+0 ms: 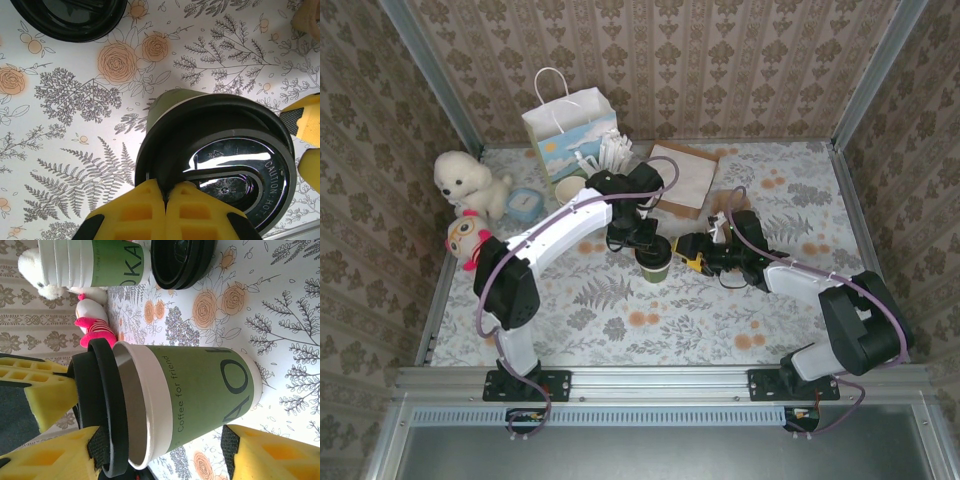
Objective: Pack the takeout coffee
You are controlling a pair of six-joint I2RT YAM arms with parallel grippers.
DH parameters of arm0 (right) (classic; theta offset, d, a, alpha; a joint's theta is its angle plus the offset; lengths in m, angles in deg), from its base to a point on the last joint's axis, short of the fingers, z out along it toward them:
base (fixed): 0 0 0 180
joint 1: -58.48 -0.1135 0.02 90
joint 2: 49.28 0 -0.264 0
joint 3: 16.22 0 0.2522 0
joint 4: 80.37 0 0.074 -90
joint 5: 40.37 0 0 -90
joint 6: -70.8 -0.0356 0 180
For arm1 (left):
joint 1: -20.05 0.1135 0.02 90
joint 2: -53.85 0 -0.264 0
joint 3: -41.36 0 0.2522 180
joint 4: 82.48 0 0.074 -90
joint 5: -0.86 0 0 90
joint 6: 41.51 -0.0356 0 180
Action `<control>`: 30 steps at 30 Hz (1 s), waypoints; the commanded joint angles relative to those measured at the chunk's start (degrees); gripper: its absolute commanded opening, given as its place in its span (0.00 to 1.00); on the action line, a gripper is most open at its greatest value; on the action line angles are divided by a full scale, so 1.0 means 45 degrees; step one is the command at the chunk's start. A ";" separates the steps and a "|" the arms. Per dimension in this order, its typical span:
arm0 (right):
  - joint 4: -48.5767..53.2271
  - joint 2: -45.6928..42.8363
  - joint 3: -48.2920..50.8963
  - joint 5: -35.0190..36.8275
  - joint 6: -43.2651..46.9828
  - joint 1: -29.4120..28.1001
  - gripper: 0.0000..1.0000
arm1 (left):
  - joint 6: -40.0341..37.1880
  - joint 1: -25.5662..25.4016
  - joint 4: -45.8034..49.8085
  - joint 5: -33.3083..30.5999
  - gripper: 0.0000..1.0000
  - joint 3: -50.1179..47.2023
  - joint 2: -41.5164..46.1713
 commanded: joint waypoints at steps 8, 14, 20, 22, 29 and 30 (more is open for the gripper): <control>-0.0084 0.0047 0.0093 0.0000 0.0013 -0.0105 0.66 | -0.0259 -0.0100 0.0213 0.0362 0.00 0.0261 -0.0424; 0.0025 0.0085 0.0072 -0.0140 0.0189 -0.0160 0.65 | -0.0264 -0.0164 0.0146 0.0423 0.00 0.0231 -0.0576; 0.0092 0.0186 0.0044 -0.0492 0.0405 -0.0231 0.62 | -0.0260 -0.0172 0.0128 0.0481 0.00 0.0319 -0.0654; 0.0102 0.0201 0.0035 -0.0562 0.0445 -0.0261 0.61 | -0.0273 -0.0174 0.0145 0.0569 0.00 0.0418 -0.0635; 0.0026 0.0394 -0.0064 -0.0727 0.0446 -0.0397 0.54 | -0.0307 -0.0191 0.0204 0.0642 0.00 0.0544 -0.0654; 0.0029 0.0410 -0.0084 -0.0729 0.0444 -0.0407 0.52 | -0.0317 -0.0188 0.0204 0.0639 0.00 0.0534 -0.0681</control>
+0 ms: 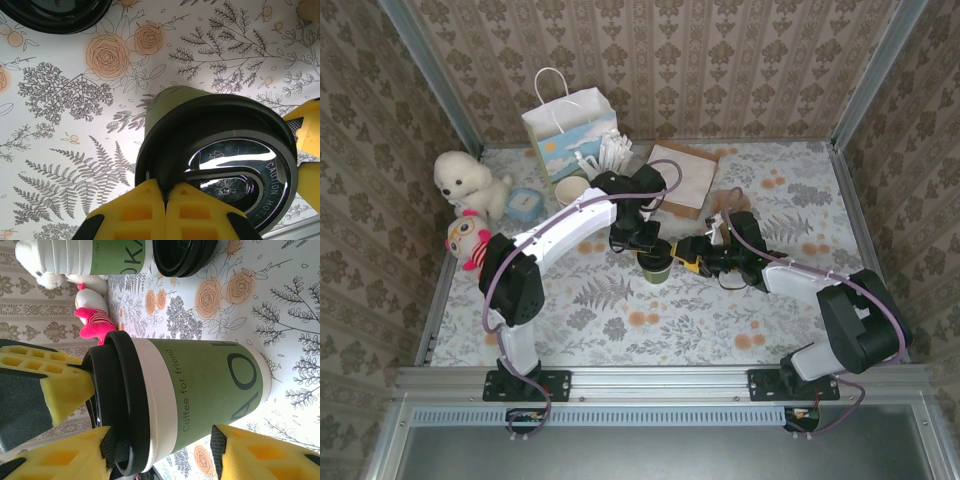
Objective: Pack the takeout coffee
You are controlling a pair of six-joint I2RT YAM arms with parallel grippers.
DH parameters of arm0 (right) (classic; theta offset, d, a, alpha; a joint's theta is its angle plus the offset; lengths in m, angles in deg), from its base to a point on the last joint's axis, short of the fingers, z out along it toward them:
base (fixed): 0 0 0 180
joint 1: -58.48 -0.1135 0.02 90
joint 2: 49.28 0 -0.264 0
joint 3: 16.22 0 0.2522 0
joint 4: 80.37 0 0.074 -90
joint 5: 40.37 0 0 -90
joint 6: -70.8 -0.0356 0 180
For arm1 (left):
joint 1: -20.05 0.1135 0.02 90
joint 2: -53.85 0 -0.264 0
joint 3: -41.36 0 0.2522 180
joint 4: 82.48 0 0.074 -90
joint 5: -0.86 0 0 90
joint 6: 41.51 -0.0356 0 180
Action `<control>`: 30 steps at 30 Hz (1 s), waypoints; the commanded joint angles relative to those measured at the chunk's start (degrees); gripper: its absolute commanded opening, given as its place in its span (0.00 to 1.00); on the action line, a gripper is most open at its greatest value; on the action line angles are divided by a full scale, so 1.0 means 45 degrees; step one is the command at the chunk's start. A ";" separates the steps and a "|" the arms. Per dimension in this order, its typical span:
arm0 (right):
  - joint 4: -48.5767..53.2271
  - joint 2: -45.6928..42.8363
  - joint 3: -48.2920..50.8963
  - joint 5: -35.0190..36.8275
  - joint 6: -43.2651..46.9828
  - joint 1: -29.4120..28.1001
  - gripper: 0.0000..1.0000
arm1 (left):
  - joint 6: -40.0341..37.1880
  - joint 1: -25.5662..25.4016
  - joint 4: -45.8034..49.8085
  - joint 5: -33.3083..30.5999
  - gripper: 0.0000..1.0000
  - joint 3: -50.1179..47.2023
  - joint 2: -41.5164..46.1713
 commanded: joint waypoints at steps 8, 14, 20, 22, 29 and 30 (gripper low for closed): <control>0.0375 -0.0037 0.0073 0.0039 0.0382 -0.0229 0.46 | -0.0288 -0.0295 -0.0061 0.0526 0.00 0.0291 -0.0587; 0.1207 0.0135 0.0003 0.0301 0.0605 -0.0234 0.35 | -0.0249 -0.0382 -0.0196 0.0664 0.00 0.0107 -0.0788; 0.1980 0.0162 0.0051 0.0702 0.0813 -0.0238 0.34 | -0.0367 -0.0377 -0.0189 0.0595 0.00 -0.0053 -0.0788; 0.2119 0.0143 0.0111 0.0831 0.0832 -0.0241 0.33 | -0.0411 -0.0382 -0.0192 0.0586 0.00 -0.0106 -0.0810; 0.2701 0.0111 0.0229 0.1210 0.1024 -0.0228 0.32 | -0.0428 -0.0379 -0.0365 0.0660 0.00 -0.0627 -0.0699; 0.2849 0.0111 0.0229 0.1295 0.1104 -0.0232 0.32 | -0.0382 -0.0371 -0.0463 0.0712 0.00 -0.0773 -0.0657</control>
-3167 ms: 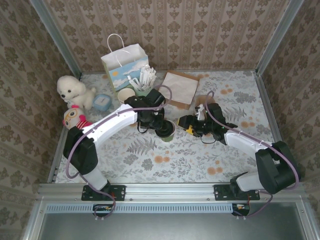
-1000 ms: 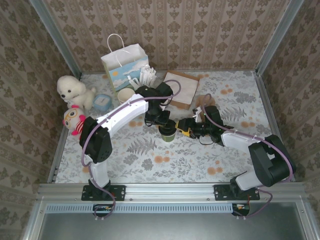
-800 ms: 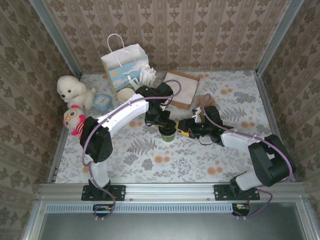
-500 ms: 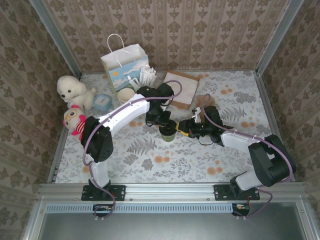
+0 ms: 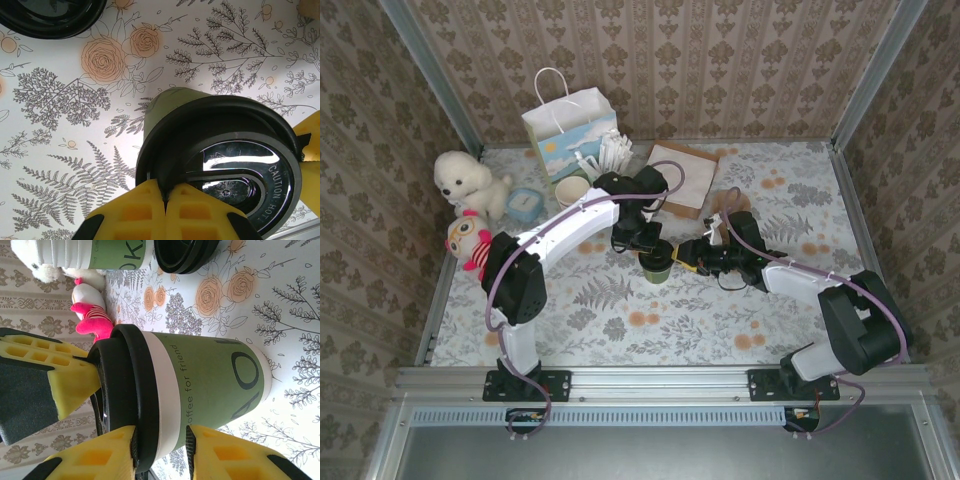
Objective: Pack the takeout coffee
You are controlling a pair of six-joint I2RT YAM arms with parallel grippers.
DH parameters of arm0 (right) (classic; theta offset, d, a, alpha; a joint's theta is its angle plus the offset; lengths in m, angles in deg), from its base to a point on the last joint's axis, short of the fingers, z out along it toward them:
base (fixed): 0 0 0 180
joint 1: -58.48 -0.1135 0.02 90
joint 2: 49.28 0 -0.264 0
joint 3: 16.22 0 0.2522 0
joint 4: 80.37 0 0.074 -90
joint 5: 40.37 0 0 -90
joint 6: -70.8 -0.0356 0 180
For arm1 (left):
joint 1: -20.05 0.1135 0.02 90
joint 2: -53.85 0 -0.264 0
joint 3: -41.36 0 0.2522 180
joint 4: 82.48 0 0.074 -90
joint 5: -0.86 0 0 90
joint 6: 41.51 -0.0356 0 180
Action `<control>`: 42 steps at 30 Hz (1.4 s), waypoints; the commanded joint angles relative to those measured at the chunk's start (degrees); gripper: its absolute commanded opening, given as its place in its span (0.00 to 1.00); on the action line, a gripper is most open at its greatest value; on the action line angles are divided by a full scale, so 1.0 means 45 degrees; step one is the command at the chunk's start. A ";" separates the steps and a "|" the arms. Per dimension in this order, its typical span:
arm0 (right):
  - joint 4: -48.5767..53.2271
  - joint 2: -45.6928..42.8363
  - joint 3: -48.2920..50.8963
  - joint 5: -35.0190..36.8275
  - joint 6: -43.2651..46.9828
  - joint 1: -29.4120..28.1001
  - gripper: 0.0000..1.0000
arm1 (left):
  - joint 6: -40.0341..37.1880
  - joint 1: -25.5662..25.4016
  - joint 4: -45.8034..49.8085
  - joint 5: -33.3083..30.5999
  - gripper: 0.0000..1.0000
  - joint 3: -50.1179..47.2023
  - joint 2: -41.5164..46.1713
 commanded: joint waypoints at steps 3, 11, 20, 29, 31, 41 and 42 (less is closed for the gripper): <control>0.2413 0.0290 0.0370 0.1066 0.0570 -0.0161 0.32 | -0.0095 -0.0312 -0.0426 0.0828 0.00 -0.1005 -0.0328; 0.2658 0.0314 0.0390 0.1253 0.0914 -0.0248 0.32 | -0.0239 -0.0352 -0.0608 0.0757 0.00 -0.1447 -0.0277; 0.3083 0.0369 0.0448 0.1874 0.1266 -0.0347 0.30 | -0.0229 -0.0427 -0.0527 0.0792 0.00 -0.1598 -0.0219; 0.3247 0.0516 0.0409 0.2325 0.1437 -0.0487 0.31 | -0.0017 -0.0472 -0.1371 0.0523 0.00 -0.2696 -0.0202; 0.3361 0.0594 0.0491 0.2670 0.1646 -0.0539 0.31 | 0.0086 -0.0480 -0.1601 0.0189 0.00 -0.3172 -0.0112; 0.3433 0.0882 0.1054 0.4524 0.2678 -0.0629 0.32 | 0.0004 -0.0580 -0.4119 -0.1189 0.00 -0.6173 0.0767; 0.3427 0.0882 0.1054 0.4587 0.2803 -0.0618 0.32 | 0.0007 -0.0586 -0.4030 -0.1275 0.00 -0.6092 0.0680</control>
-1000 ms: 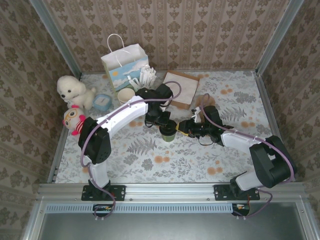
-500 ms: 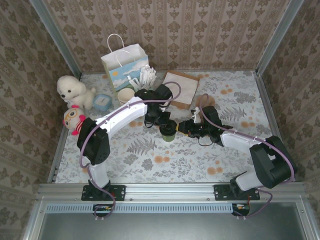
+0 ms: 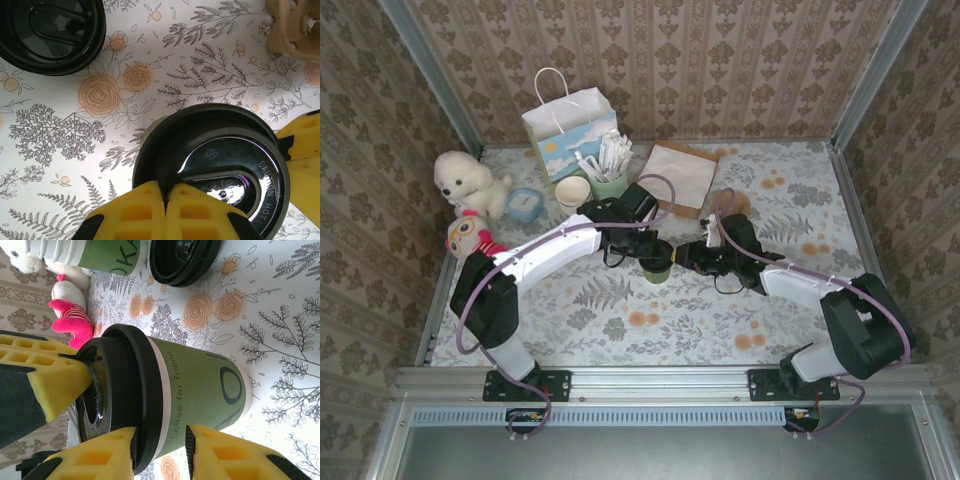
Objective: Pack the takeout coffee
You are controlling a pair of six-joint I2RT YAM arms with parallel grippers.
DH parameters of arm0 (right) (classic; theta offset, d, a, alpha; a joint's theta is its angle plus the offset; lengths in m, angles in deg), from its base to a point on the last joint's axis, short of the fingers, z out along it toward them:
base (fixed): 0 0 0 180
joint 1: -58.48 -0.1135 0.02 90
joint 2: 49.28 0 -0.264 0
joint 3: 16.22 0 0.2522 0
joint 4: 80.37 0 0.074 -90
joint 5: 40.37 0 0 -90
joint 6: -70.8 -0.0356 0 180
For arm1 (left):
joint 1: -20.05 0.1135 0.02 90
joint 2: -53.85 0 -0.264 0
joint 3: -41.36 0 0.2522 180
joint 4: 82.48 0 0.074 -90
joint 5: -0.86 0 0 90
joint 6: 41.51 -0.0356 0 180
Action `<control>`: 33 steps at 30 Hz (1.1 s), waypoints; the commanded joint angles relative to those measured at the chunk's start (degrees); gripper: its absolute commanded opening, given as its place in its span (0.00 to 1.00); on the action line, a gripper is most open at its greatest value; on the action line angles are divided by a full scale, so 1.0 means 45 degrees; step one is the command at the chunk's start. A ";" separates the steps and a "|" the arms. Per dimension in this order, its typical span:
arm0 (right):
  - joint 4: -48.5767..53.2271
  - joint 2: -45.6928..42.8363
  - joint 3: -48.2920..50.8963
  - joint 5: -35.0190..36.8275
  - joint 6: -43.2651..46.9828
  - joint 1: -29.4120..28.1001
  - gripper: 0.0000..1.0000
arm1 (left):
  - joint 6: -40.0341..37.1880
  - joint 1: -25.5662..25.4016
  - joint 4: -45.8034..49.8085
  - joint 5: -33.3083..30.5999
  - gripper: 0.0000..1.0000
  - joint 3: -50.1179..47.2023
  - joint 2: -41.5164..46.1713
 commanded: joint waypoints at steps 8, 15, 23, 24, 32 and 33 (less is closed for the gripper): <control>0.1439 -0.1126 0.1120 0.1340 0.2340 -0.0114 0.57 | 0.0468 -0.0324 0.2565 -0.0692 0.00 0.0437 -0.2187; -0.0465 -0.2411 0.1641 0.0160 0.2803 -0.0229 0.78 | 0.0691 -0.0438 0.3465 -0.0621 0.00 0.1713 -0.2348; -0.1253 -0.2500 0.1840 0.1323 0.3105 -0.0765 0.86 | 0.0623 -0.0469 0.3729 -0.0354 0.00 0.2223 -0.2524; -0.1281 -0.2383 0.1762 0.1395 0.3107 -0.0825 0.86 | 0.0630 -0.0473 0.3724 -0.0341 0.00 0.2245 -0.2517; -0.1628 -0.1233 0.1065 0.1925 0.3250 -0.1579 0.86 | 0.0639 -0.0484 0.3610 -0.0118 0.00 0.2261 -0.2538; -0.1852 -0.1162 0.1093 0.2142 0.3198 -0.1716 0.86 | 0.0643 -0.0492 0.3591 -0.0088 0.00 0.2273 -0.2543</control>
